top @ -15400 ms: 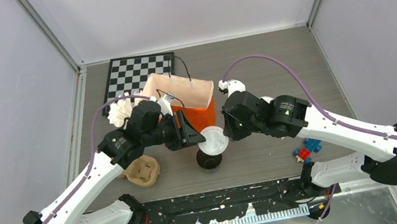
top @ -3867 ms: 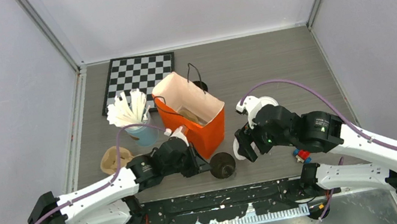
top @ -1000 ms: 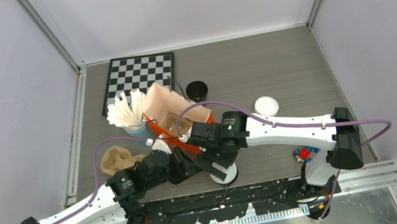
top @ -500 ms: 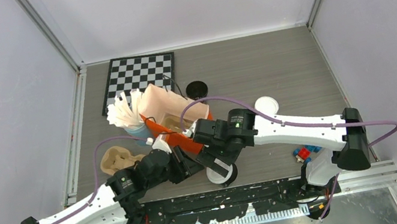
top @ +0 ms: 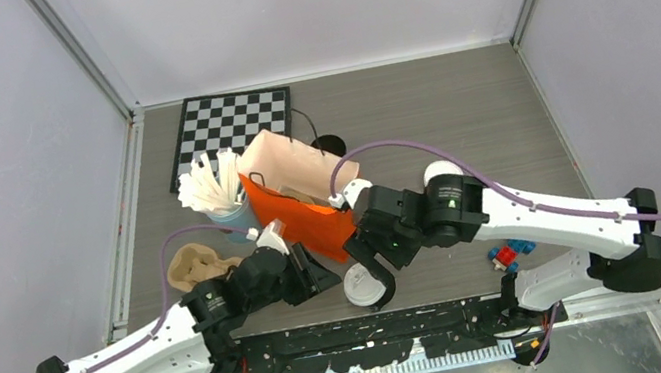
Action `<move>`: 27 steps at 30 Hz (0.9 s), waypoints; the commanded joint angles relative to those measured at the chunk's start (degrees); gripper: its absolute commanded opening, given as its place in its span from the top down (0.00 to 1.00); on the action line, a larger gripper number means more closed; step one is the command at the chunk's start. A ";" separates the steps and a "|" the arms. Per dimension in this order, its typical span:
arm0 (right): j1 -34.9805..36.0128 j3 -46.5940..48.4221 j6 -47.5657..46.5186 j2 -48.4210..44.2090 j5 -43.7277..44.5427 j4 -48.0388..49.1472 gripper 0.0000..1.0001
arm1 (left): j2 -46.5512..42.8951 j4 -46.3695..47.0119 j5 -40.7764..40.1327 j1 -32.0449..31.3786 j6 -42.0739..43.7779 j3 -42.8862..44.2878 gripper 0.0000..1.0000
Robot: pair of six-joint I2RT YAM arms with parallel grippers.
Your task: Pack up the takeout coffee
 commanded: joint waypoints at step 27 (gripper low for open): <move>-5.79 -27.64 32.95 -13.67 -4.59 25.03 0.32 | 8.26 10.13 6.62 0.27 2.25 0.15 0.52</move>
